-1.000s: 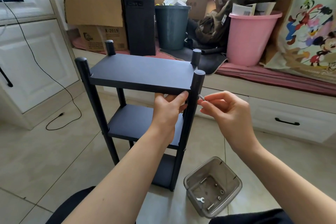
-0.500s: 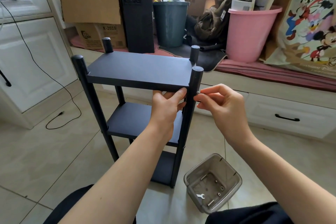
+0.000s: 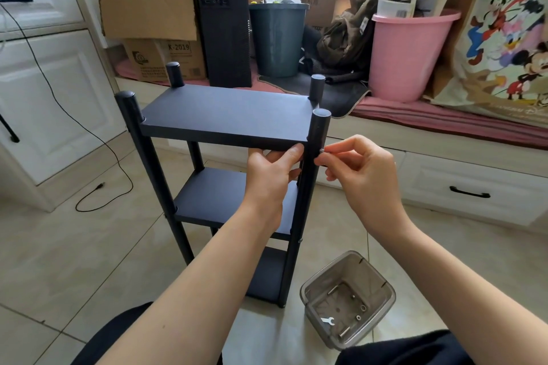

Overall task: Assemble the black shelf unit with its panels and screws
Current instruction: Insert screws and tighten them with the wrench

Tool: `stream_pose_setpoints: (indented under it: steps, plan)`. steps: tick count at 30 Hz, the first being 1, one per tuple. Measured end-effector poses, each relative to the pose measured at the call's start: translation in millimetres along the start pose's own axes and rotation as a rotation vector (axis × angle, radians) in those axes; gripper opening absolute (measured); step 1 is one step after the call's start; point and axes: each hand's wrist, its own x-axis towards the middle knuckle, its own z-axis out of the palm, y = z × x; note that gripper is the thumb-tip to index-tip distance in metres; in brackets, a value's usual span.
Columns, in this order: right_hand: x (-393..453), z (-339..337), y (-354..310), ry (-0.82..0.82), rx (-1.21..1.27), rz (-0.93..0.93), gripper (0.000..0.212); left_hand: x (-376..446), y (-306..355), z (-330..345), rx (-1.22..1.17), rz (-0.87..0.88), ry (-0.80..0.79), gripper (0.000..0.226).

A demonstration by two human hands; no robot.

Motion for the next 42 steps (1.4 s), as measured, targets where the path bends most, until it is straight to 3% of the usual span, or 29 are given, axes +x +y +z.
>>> stream_pose_setpoints:
  steps: [13,24,42]
  plan:
    - [1.8,0.9,-3.0,0.008,0.015,0.017,0.009,0.7,-1.1,-0.8,0.028,0.01,0.025,0.022]
    - [-1.8,4.6,-6.8,0.085,-0.269,-0.111,0.015,0.7,-1.4,0.2,0.006,0.012,0.011,0.021]
    - [0.8,6.4,-7.5,0.12,-0.25,-0.076,0.018,1.1,-2.1,-0.6,0.01,0.012,0.013,0.029]
